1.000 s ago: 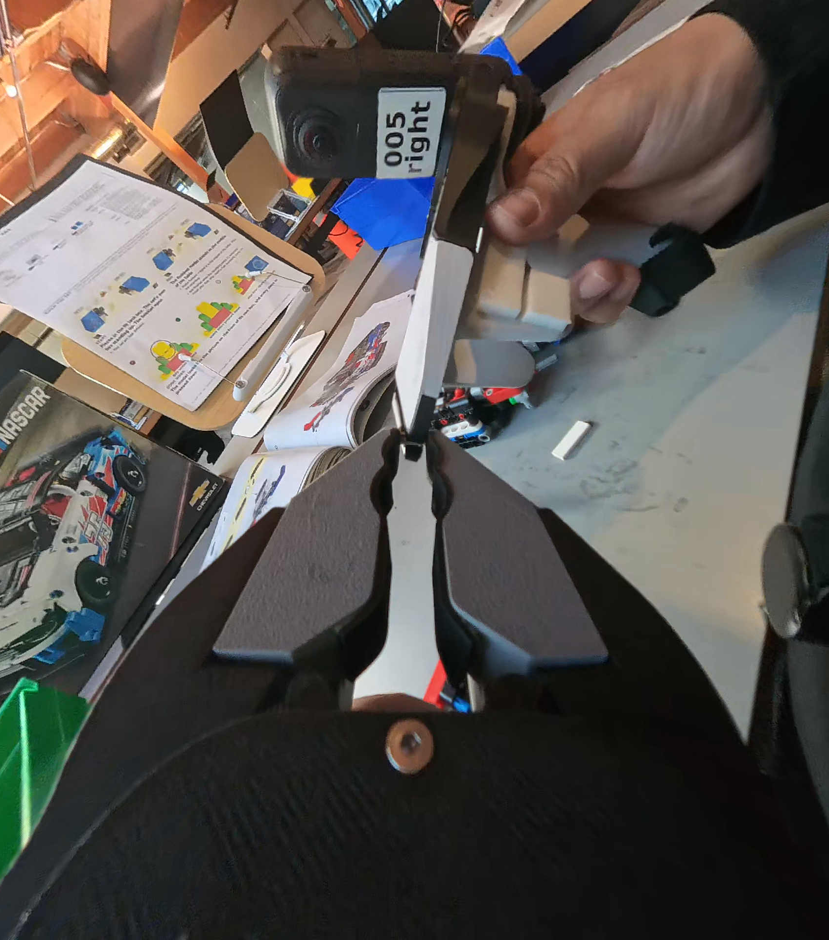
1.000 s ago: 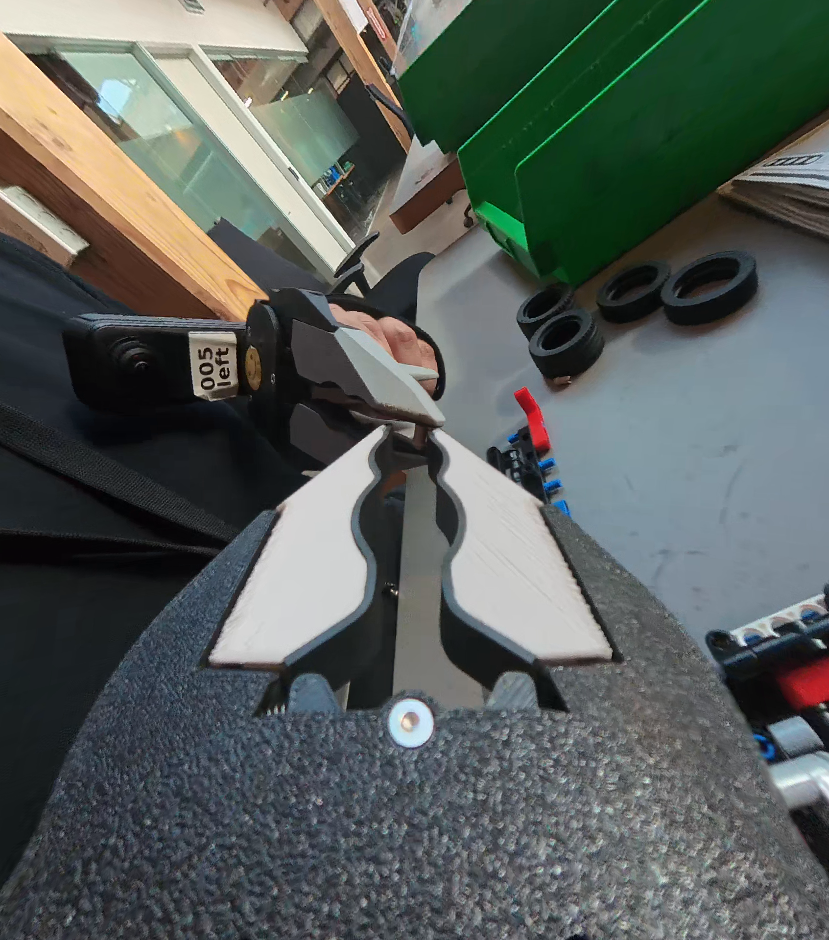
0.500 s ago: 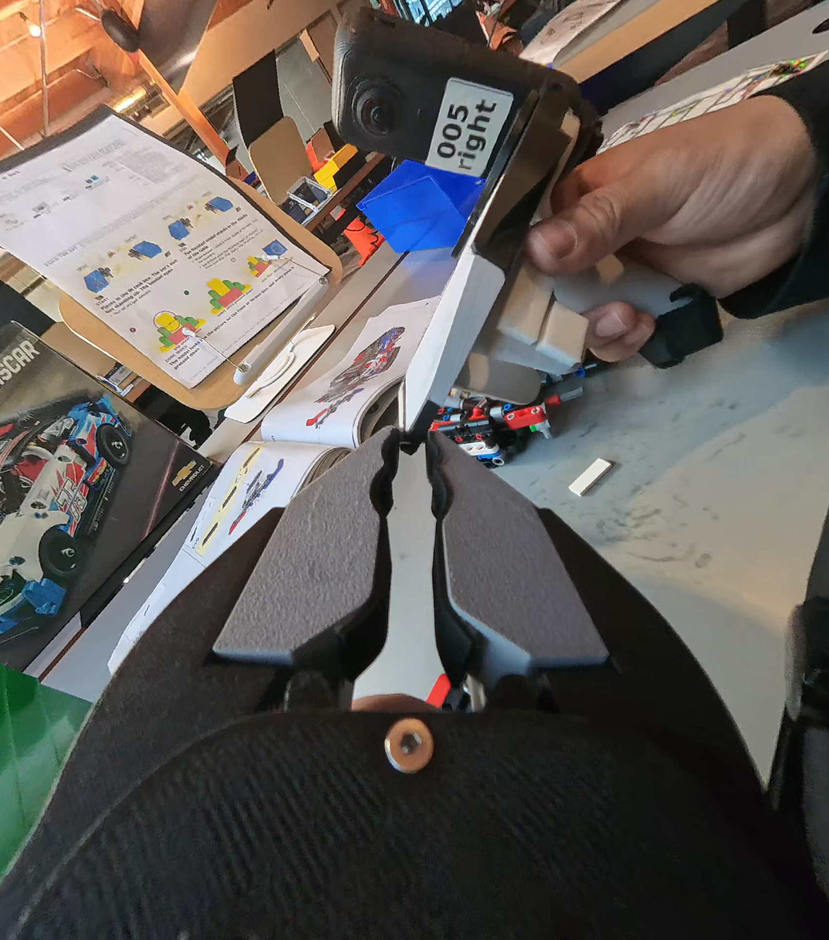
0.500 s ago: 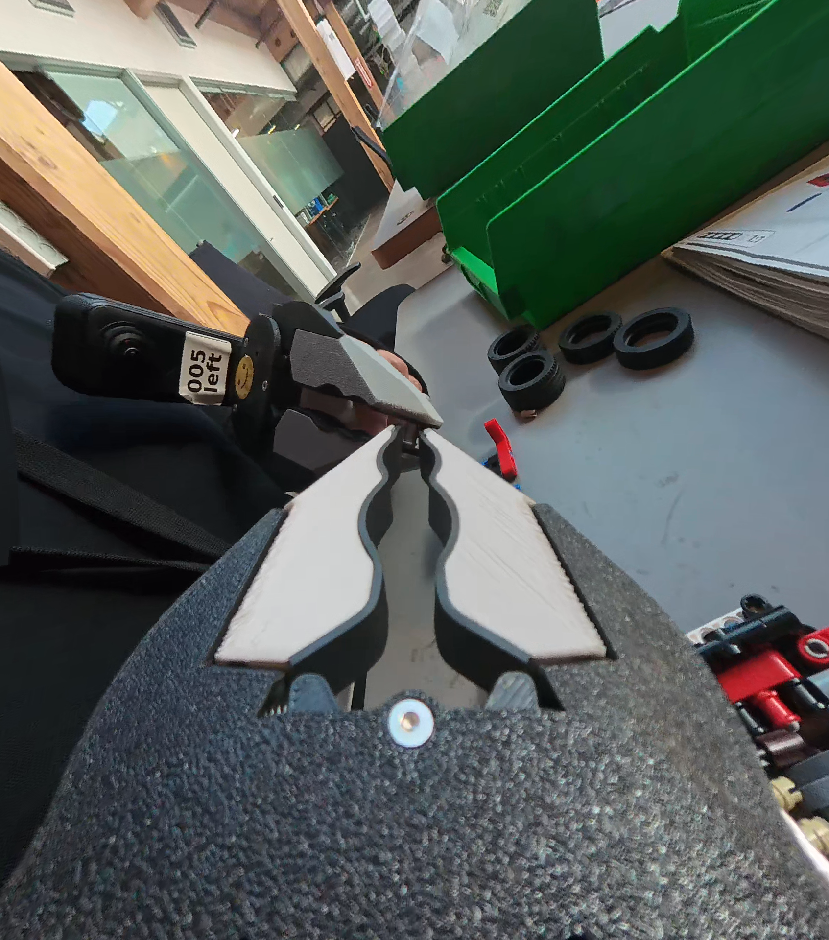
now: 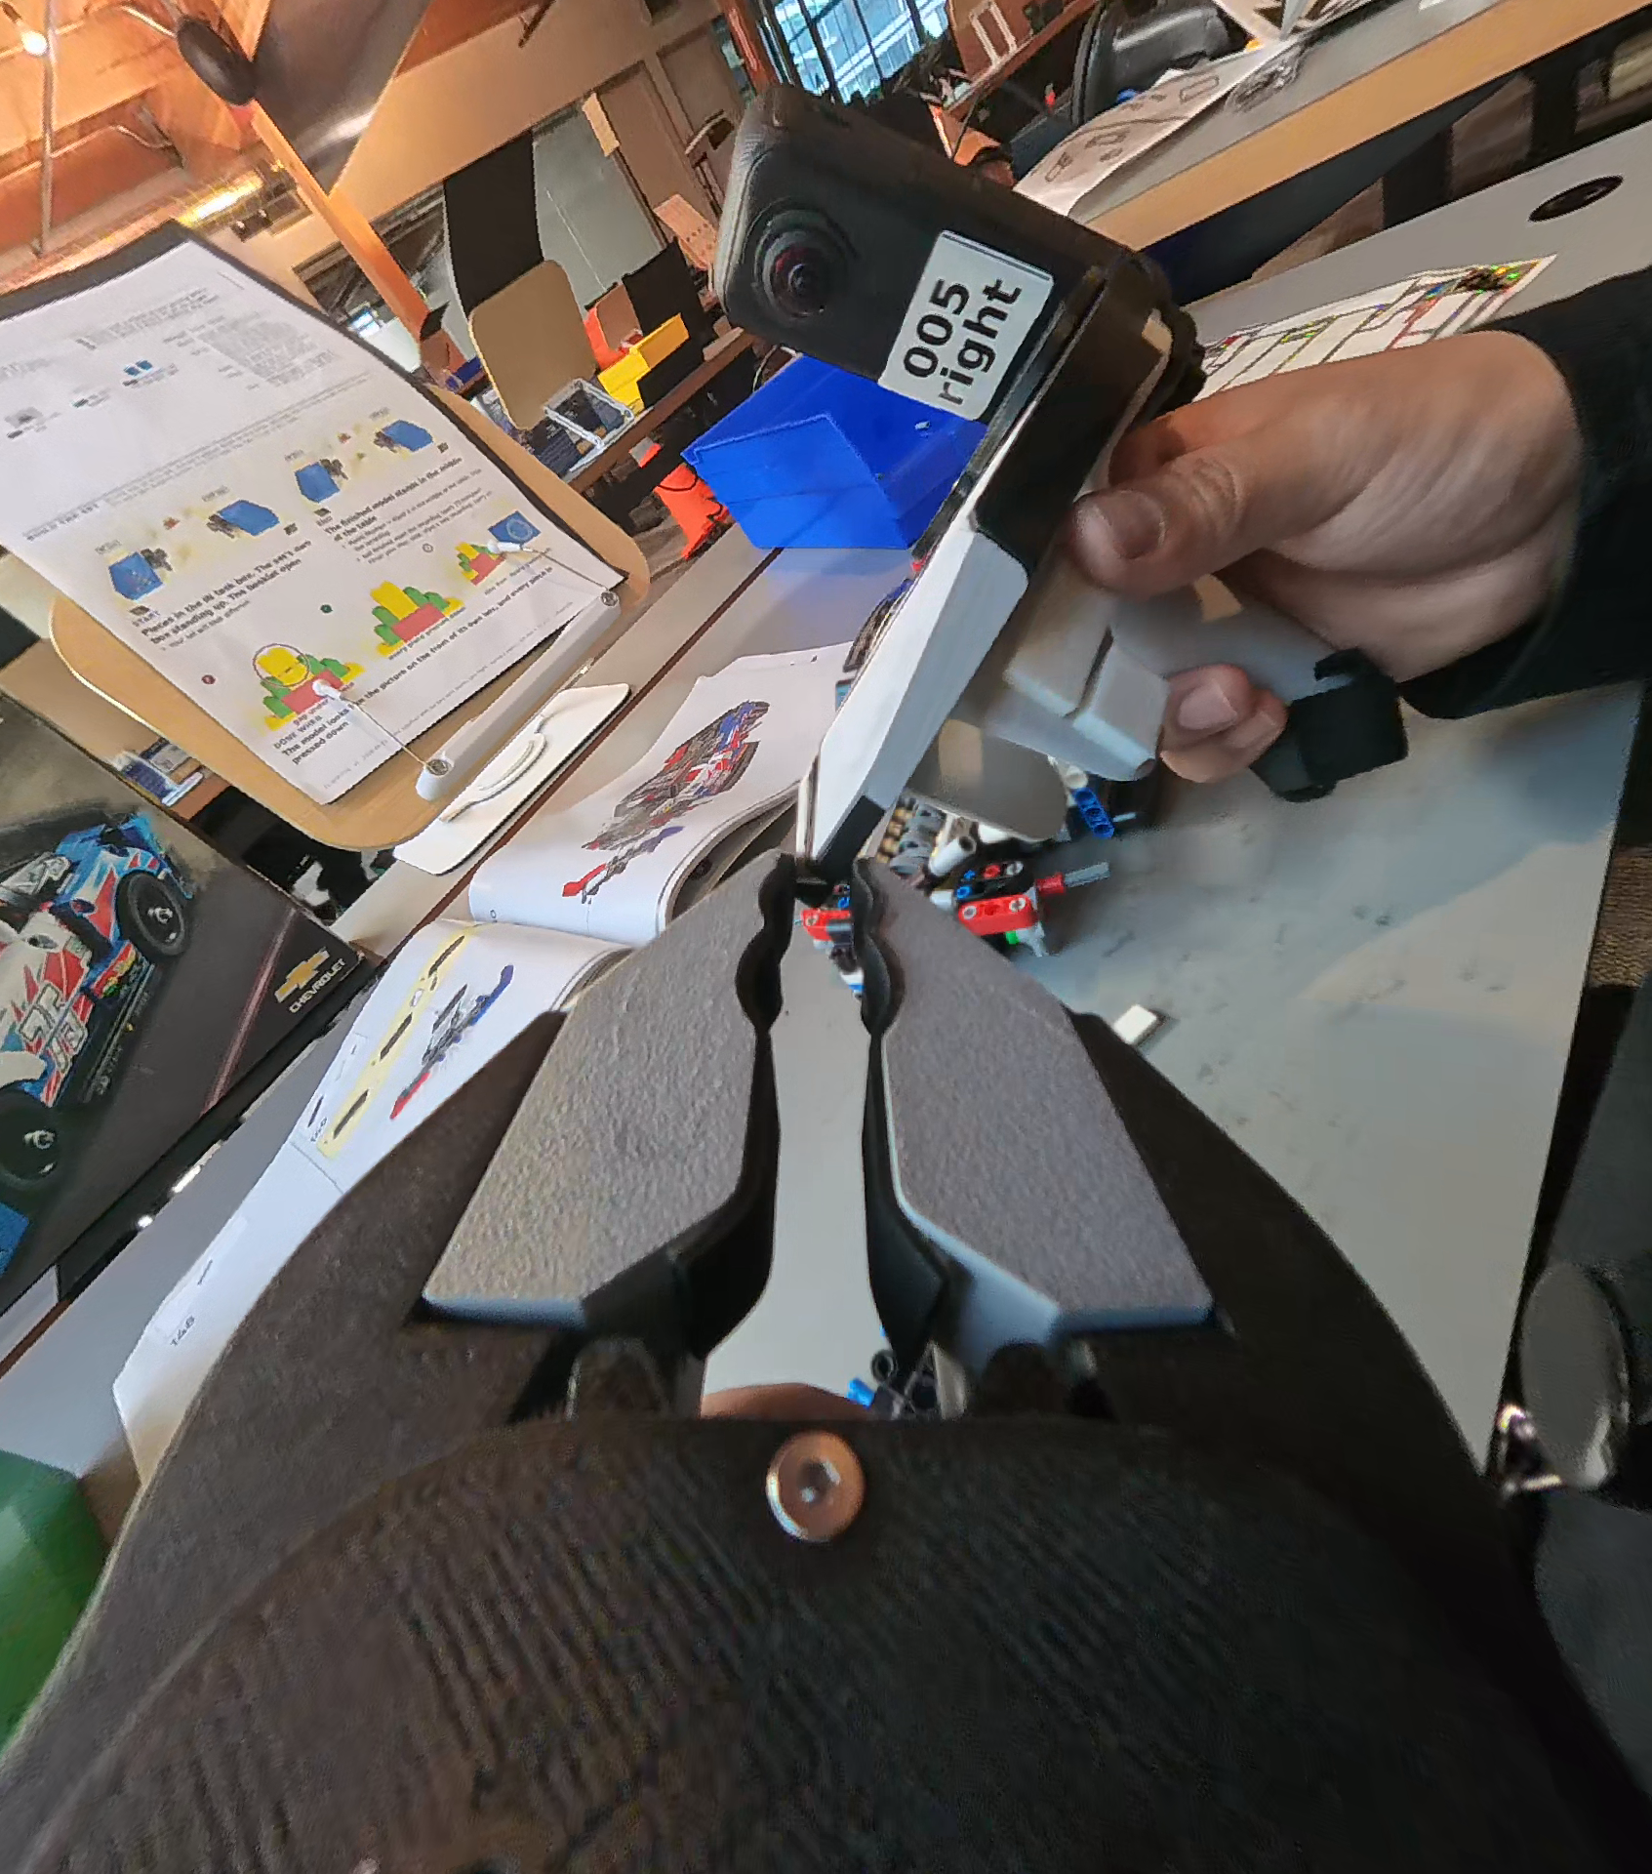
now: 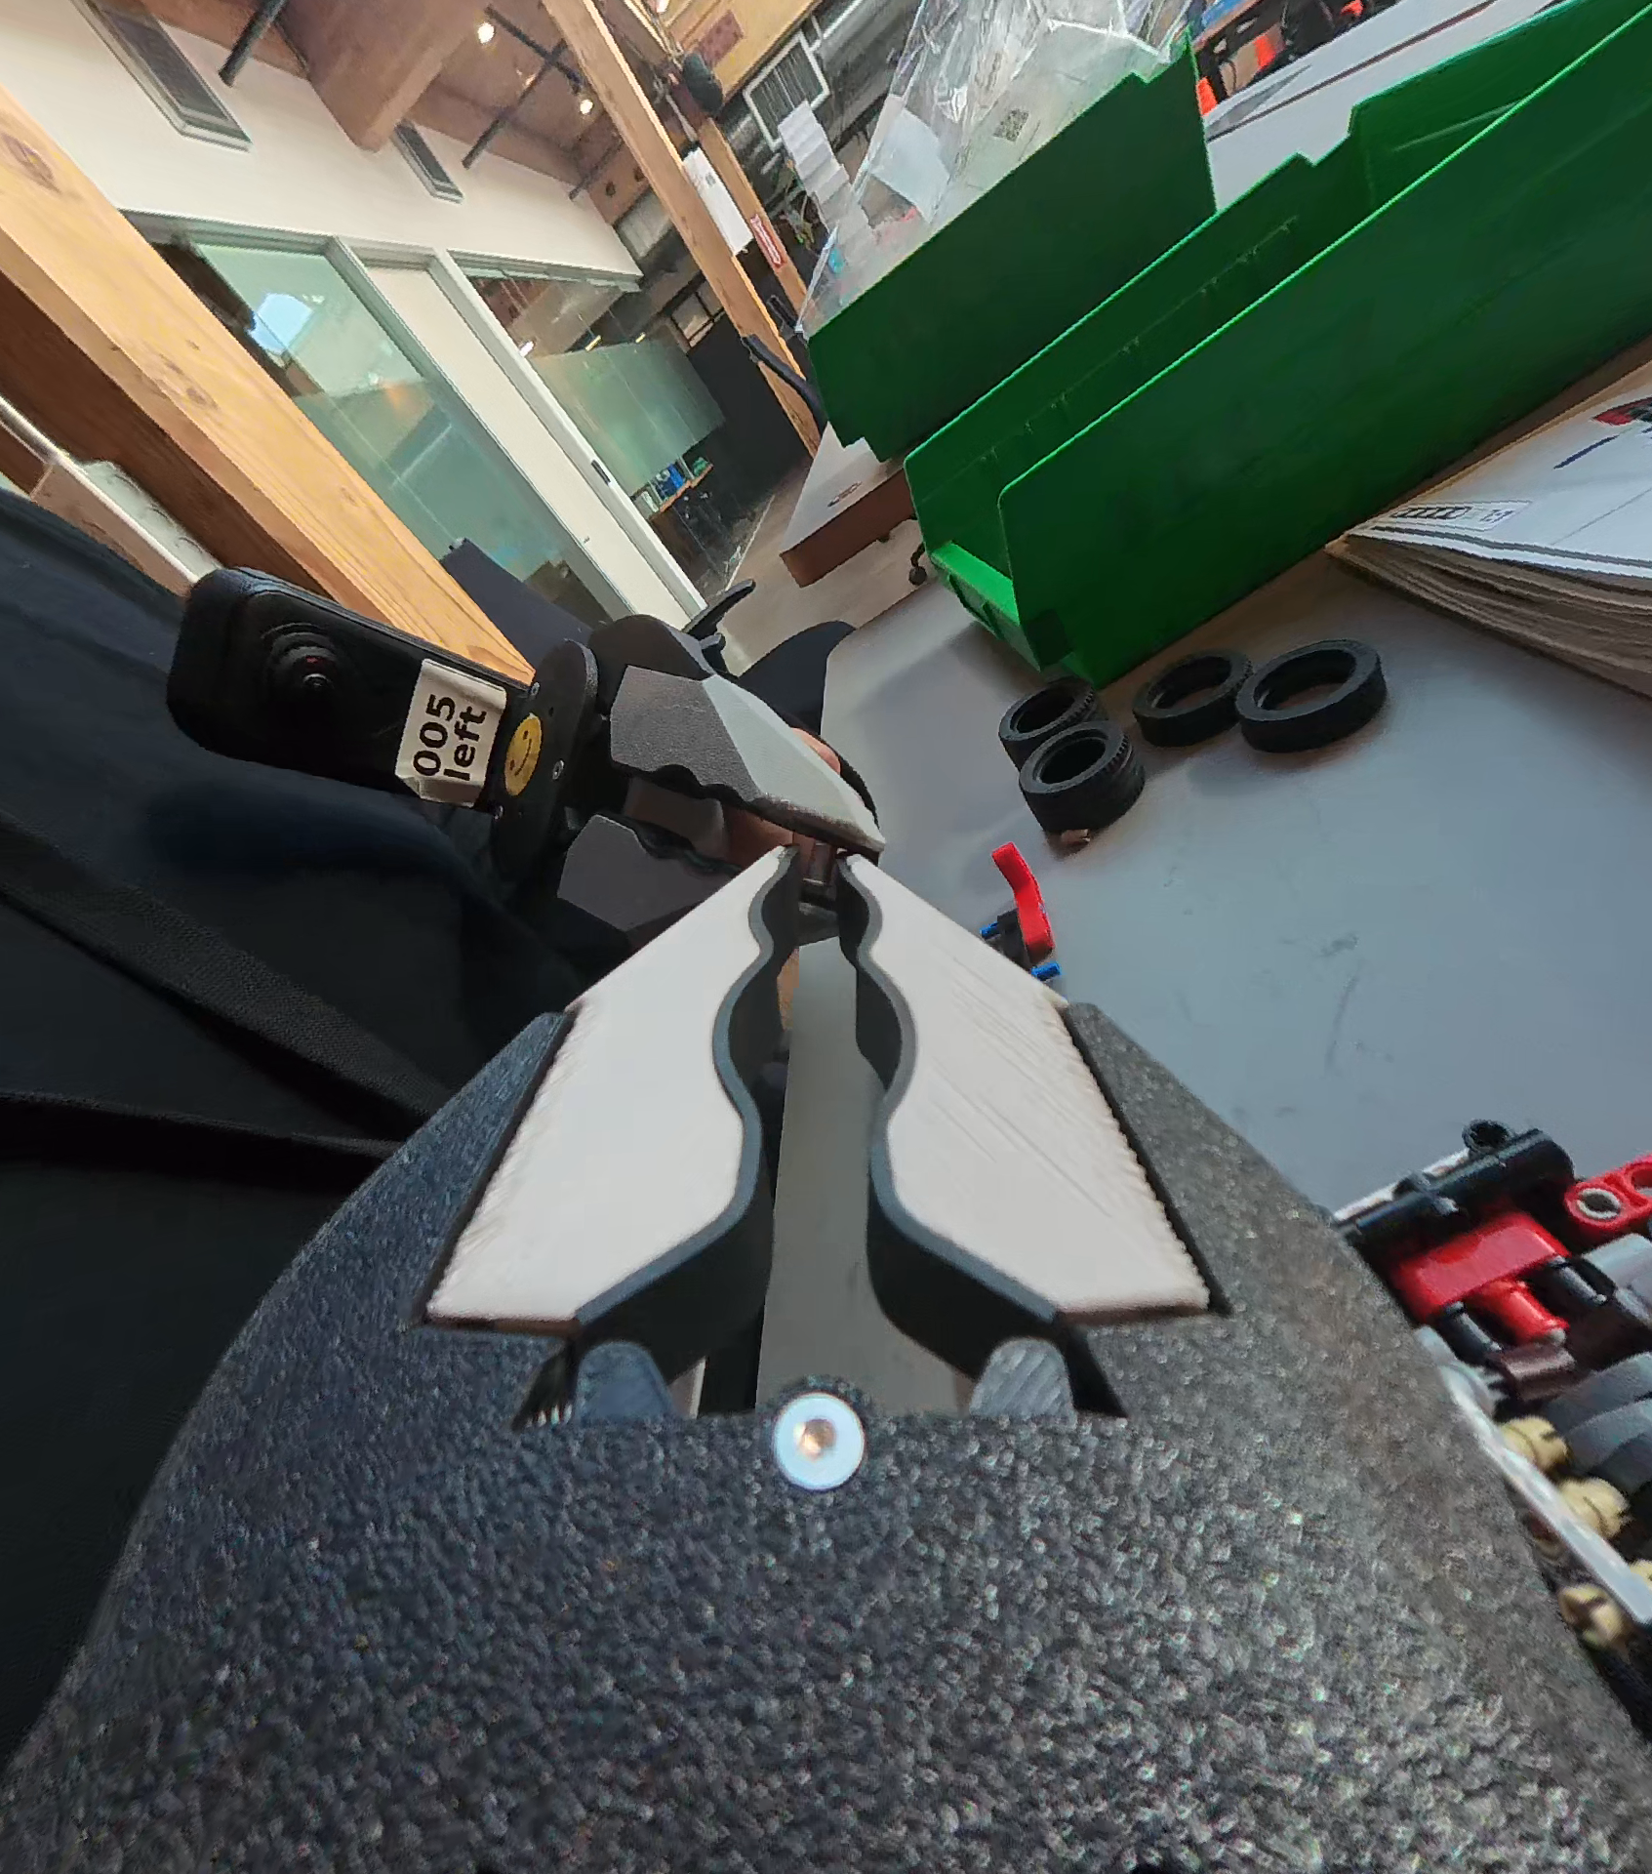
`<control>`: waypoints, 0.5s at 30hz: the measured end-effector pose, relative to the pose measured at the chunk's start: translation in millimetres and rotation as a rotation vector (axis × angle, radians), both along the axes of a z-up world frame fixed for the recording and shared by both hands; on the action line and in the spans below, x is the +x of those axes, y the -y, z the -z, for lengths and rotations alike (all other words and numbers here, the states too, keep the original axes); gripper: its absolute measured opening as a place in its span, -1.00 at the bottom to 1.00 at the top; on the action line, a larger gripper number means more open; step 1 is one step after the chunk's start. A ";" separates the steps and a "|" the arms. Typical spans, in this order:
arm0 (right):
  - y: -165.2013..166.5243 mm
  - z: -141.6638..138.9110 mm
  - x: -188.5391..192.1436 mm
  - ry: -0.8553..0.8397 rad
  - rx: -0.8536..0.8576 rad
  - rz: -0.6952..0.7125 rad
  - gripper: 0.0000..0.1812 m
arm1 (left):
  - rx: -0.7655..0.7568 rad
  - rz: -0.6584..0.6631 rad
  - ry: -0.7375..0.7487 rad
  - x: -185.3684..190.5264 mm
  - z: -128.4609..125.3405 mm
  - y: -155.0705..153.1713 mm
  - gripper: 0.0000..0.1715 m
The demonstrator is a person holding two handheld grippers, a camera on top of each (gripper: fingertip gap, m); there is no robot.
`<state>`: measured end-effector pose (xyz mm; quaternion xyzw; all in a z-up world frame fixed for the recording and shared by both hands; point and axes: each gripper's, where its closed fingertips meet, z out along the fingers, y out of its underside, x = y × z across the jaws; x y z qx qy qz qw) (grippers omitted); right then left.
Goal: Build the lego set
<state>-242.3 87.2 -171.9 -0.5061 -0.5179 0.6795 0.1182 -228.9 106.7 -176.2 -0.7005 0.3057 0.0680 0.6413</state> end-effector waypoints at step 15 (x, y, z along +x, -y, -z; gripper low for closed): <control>-28.0 -1.9 26.2 -0.055 -0.024 0.027 -0.93 | -0.028 0.019 0.035 26.6 -1.2 -26.7 -0.90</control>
